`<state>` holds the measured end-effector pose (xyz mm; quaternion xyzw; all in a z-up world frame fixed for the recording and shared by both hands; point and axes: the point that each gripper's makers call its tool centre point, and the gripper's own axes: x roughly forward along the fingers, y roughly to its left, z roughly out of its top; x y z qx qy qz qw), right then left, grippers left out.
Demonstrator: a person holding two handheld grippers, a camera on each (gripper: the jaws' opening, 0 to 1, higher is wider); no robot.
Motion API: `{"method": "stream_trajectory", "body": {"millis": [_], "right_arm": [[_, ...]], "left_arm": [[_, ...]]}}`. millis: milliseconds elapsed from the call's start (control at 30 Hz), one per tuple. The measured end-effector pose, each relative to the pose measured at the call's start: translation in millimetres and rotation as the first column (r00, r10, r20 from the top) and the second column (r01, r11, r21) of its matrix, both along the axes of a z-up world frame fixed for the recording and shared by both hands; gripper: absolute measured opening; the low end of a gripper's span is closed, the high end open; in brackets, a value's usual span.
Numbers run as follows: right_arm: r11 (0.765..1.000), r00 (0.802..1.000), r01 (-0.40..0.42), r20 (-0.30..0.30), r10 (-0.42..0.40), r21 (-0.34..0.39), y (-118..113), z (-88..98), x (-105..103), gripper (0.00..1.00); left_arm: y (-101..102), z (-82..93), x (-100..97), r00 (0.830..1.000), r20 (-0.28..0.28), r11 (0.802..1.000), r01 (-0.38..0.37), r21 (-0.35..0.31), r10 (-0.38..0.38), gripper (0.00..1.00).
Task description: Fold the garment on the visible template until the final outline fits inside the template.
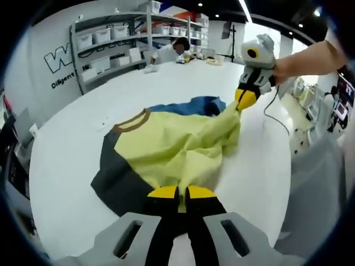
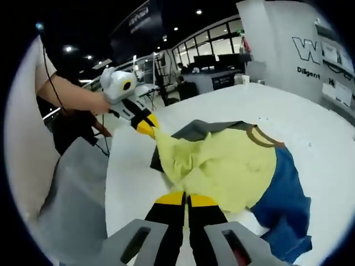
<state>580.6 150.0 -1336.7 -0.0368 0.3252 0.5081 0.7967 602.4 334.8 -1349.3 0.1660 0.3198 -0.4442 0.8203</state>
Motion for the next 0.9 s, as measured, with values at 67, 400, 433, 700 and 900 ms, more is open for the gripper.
{"method": "stream_trajectory", "body": {"millis": [67,400,433,700,900], "right_arm": [[1.0,0.999,0.018,-0.042,-0.017,0.015,-6.1,0.4,-8.0,0.0],[0.992,0.981,0.126,-0.148,-0.123,0.009,-35.5,-20.9,-26.6,0.0],[0.991,0.98,0.135,-0.15,-0.134,-0.006,-39.3,-25.4,-27.7,0.0],[0.974,0.958,0.228,-0.177,-0.225,-0.003,-56.6,-28.2,-29.6,0.0],[0.967,0.957,0.256,-0.145,-0.252,0.005,-56.6,-36.6,-25.8,0.0]], "left_arm": [[1.5,0.4,-8.1,1.0,-0.011,1.0,0.004,-0.006,-0.004,0.08],[18.2,-15.2,-42.7,0.997,-0.073,1.0,-0.006,-0.01,0.005,0.08],[19.0,-17.4,-45.0,0.997,-0.077,1.0,-0.004,-0.007,0.004,0.08],[27.7,-16.9,-51.2,0.994,-0.086,0.997,-0.069,-0.038,0.066,0.08],[27.2,-26.2,-57.2,0.993,-0.098,0.998,-0.062,-0.013,0.061,0.08]]}}
